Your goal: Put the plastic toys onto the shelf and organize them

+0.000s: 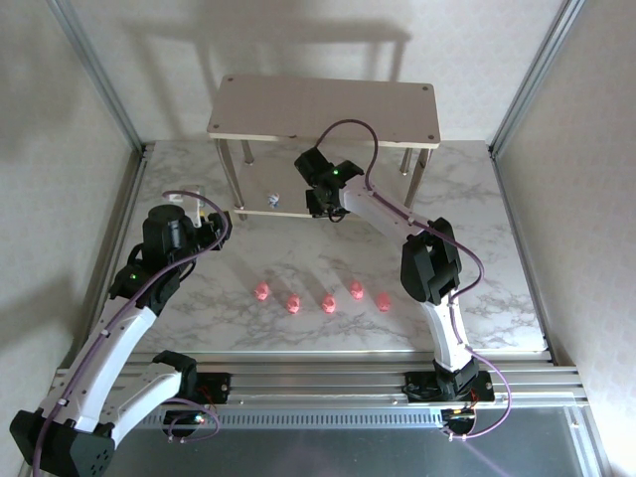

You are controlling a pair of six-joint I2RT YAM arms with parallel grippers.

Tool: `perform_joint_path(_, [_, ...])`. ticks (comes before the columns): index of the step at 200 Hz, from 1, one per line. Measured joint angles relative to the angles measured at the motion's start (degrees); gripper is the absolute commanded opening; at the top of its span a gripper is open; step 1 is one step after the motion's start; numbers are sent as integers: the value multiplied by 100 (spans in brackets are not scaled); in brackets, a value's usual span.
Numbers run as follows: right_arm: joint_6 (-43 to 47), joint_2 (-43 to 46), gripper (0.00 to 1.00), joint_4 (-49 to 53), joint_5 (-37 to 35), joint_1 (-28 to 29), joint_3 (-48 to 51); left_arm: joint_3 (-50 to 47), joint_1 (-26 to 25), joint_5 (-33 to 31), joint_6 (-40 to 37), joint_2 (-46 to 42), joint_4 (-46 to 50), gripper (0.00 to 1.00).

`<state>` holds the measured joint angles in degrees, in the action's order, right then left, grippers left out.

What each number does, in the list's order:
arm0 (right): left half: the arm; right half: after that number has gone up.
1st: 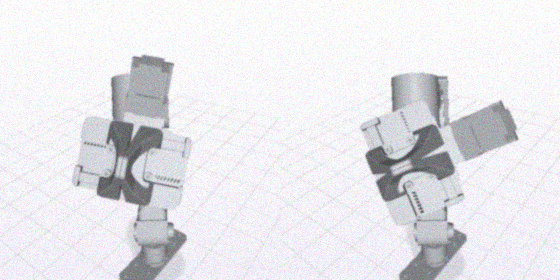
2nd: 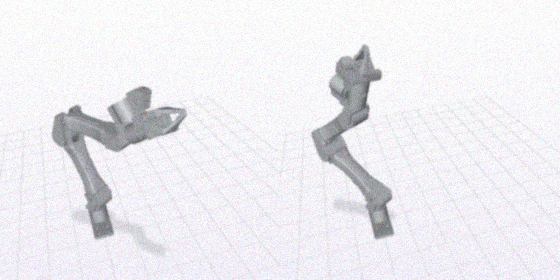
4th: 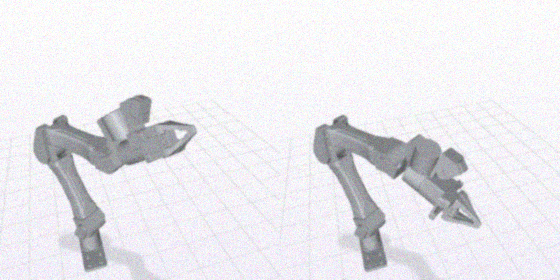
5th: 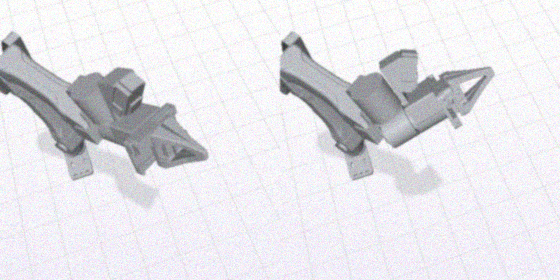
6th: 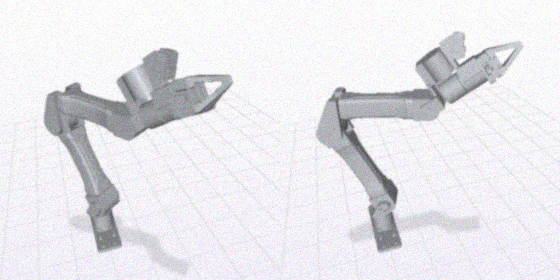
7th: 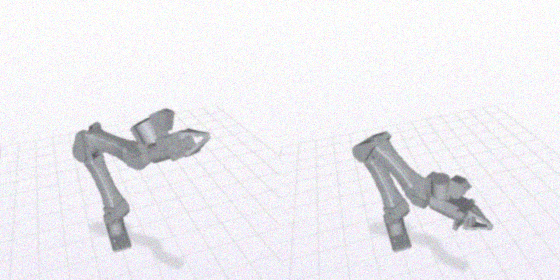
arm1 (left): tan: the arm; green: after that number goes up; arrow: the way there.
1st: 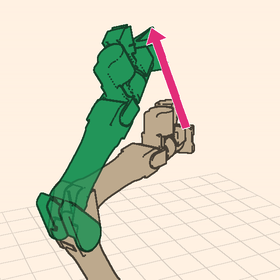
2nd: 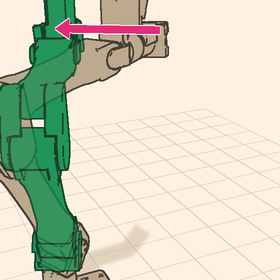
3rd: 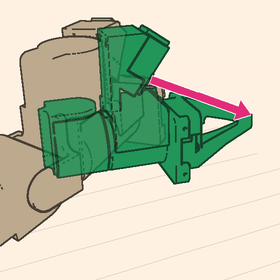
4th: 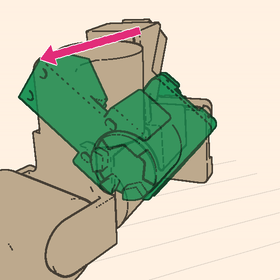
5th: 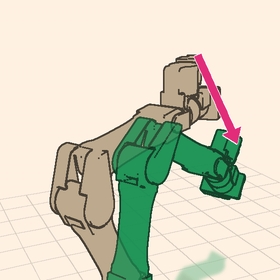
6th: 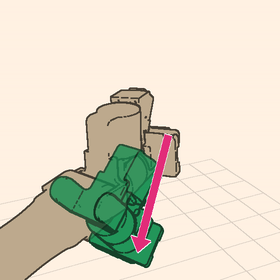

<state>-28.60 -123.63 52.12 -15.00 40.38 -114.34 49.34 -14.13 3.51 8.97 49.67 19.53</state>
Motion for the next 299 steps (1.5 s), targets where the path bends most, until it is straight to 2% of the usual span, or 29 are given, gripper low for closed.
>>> perform_joint_path(106, [-326,-46,18,-358,-72,0,94,0,39,20,-4,0,-2,56])
perform_joint_path(169, [-450,-35,18,-739,-201,0,522,0,63,72,-22,59,-44,56])
perform_joint_path(299, [-437,-168,19,-667,-297,0,262,0,90,129,-26,68,-42,56])
